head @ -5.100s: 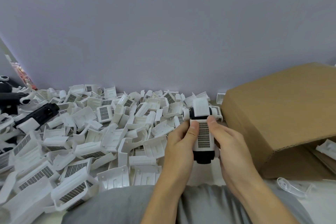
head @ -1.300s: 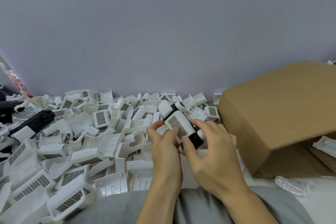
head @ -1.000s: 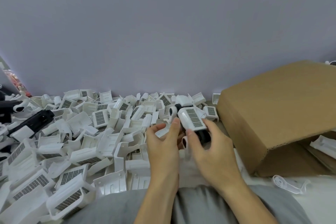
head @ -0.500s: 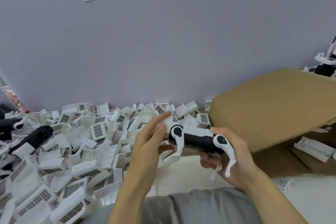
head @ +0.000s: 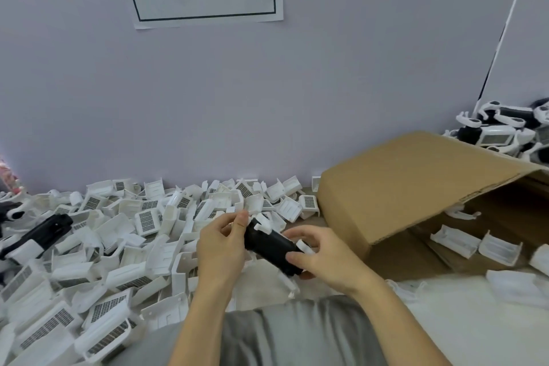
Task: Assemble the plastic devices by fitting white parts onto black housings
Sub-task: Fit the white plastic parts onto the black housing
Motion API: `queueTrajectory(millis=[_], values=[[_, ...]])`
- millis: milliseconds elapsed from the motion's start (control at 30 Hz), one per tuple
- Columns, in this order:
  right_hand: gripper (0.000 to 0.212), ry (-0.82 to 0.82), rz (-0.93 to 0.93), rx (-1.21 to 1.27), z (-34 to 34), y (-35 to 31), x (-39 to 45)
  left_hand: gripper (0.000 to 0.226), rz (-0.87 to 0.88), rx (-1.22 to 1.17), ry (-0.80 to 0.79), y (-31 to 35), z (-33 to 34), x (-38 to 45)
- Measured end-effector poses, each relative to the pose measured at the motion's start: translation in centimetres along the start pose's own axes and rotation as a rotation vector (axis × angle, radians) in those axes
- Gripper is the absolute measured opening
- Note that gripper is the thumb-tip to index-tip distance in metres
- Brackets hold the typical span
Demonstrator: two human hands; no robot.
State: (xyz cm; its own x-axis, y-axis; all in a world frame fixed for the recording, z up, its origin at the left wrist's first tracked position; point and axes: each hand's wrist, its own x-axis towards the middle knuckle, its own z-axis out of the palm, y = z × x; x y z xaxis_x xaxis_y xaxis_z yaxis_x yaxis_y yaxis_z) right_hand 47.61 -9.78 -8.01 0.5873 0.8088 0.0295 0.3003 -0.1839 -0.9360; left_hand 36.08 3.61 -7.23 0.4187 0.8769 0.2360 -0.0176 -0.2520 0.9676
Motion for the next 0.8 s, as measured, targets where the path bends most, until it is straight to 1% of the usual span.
queueTrajectory(millis=[33, 100, 267, 467, 533, 600, 667, 700, 733, 767, 800], values=[[0.031, -0.006, -0.002, -0.029, 0.0, 0.1, -0.1, 0.023, 0.013, 0.006, -0.025, 0.1, 0.1, 0.0], [0.033, 0.012, -0.009, -0.008, 0.0, 0.3, -0.3, 0.02, 0.019, -0.047, -0.07, 0.6, 0.3, -0.3], [0.033, 0.15, -0.039, 0.071, 1.1, 0.8, -0.7, 0.024, 0.019, -0.127, -0.123, 1.3, 0.4, -0.4], [0.031, 0.153, -0.021, 0.089, 1.6, 2.0, -0.7, 0.028, -0.006, -0.107, -0.105, 0.6, 0.9, -0.9], [0.031, 0.147, 0.002, 0.083, 1.5, 2.3, -0.8, 0.03, -0.04, -0.082, -0.099, 0.4, 0.9, -1.0], [0.024, 0.139, 0.02, 0.071, 1.5, 2.5, -1.1, 0.03, -0.118, -0.081, -0.093, 0.4, 0.9, -0.9], [0.018, 0.173, 0.051, 0.104, 1.6, 2.7, -1.2, 0.025, -0.268, -0.245, -0.112, 1.0, 1.3, -1.1], [0.016, 0.202, 0.07, 0.132, 1.6, 2.8, -1.1, 0.021, -0.304, -0.294, -0.135, 1.5, 1.5, -1.3], [0.015, 0.224, 0.089, 0.152, 1.5, 2.8, -1.0, 0.018, -0.283, -0.231, -0.165, 1.7, 1.7, -1.6], [0.013, 0.23, 0.113, 0.16, 1.4, 2.8, -0.8, 0.02, -0.211, -0.041, -0.195, 2.0, 1.7, -2.0], [0.013, 0.227, 0.139, 0.185, 1.3, 2.7, -0.7, 0.026, -0.094, 0.181, -0.225, 2.0, 1.4, -2.3]])
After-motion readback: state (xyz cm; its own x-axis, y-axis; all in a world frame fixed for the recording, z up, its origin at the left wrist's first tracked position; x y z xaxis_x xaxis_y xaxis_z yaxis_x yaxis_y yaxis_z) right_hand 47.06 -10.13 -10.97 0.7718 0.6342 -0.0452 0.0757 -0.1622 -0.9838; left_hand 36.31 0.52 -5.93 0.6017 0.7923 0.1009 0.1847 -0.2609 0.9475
